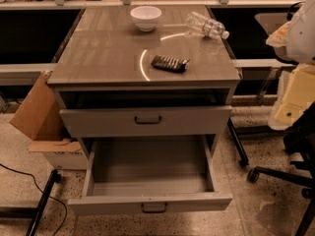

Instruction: Place rxbar chocolate into middle drawer

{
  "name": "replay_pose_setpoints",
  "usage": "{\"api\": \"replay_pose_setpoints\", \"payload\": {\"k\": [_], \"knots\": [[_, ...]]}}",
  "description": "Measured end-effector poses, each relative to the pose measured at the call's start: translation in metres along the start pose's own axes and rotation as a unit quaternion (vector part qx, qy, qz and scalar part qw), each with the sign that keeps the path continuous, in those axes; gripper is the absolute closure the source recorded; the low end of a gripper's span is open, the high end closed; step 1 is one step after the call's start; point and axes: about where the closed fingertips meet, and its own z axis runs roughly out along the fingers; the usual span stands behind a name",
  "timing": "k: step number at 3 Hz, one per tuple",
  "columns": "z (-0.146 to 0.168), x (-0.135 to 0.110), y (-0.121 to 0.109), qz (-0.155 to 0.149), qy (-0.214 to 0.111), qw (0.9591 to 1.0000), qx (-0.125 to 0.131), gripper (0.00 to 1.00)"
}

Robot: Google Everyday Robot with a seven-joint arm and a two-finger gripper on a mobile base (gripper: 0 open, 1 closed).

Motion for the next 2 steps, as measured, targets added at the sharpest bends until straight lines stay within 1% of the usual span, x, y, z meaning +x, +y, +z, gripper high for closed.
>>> {"api": "replay_pose_setpoints", "payload": {"k": [1, 2], "knots": [[0.000, 0.000, 0.000, 0.000, 0.000, 1.0000, 0.000, 0.00], [0.014, -0.015, -0.018, 0.010, -0.027, 0.9996, 0.005, 0.00]]}}
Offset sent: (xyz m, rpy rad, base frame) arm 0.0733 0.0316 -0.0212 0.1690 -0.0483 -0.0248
